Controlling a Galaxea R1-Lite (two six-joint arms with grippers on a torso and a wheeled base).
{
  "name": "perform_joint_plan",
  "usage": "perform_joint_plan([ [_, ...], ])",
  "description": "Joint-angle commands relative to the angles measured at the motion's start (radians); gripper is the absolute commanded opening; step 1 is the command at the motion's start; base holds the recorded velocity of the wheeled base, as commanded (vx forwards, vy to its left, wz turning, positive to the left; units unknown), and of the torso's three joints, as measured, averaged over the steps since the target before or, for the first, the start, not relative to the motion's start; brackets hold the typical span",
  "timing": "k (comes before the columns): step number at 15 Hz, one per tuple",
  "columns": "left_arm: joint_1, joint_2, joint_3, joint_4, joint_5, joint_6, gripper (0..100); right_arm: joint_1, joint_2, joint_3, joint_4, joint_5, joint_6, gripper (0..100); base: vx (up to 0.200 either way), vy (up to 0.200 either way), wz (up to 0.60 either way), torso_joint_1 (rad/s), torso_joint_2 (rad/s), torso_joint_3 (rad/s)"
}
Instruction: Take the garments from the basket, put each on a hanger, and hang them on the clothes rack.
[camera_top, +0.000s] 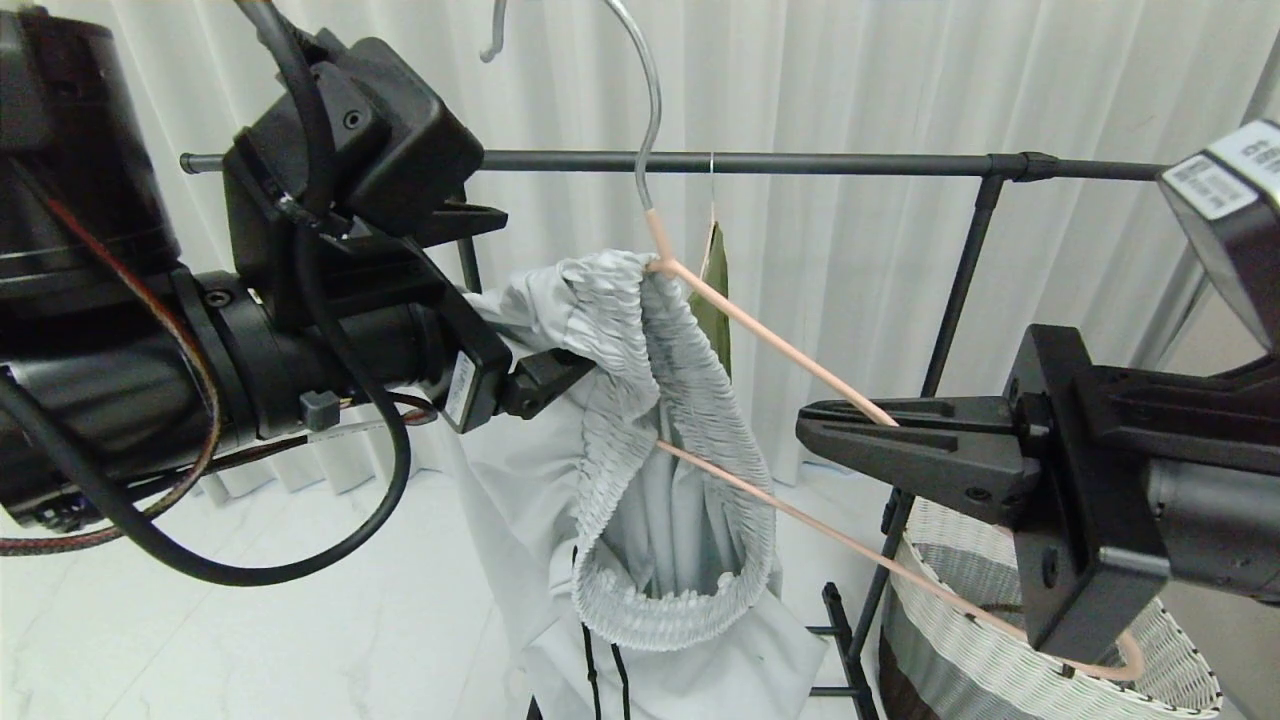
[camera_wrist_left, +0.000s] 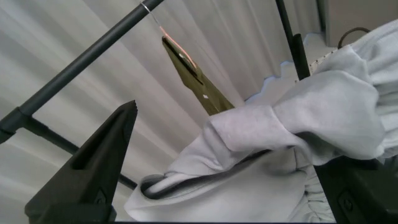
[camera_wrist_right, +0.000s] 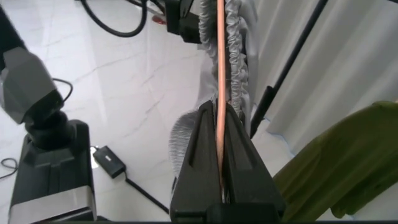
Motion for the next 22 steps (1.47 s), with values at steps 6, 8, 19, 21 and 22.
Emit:
perform_joint_plan([
  [6, -0.008, 0.0, 0.016, -0.001, -0.02, 0.012, 100, 0.017, -0.001, -0.001, 0.011, 0.009, 0.0, 0, 0.0, 0.0, 0.0, 0.0, 0.0, 0.0],
  [8, -0.006, 0.0, 0.016, -0.001, -0.035, 0.012, 0, 0.021, -0.001, 0.001, 0.011, 0.012, 0.001, 0, 0.0, 0.0, 0.0, 0.0, 0.0, 0.0],
  [19, -0.006, -0.037, 0.073, -0.001, -0.041, 0.012, 0, -0.005, -0.002, -0.002, 0.009, -0.004, 0.007, 0, 0.0, 0.0, 0.0, 0.0, 0.0, 0.0],
  [21, -0.006, -0.049, 0.091, -0.001, -0.041, 0.014, 0, -0.01, 0.001, -0.002, 0.006, -0.049, 0.004, 100, 0.0, 0.0, 0.0, 0.0, 0.0, 0.0],
  [22, -0.005, -0.057, 0.104, -0.001, -0.035, 0.018, 0, -0.014, 0.002, -0.002, 0.003, -0.073, 0.003, 100, 0.0, 0.0, 0.0, 0.0, 0.0, 0.0],
])
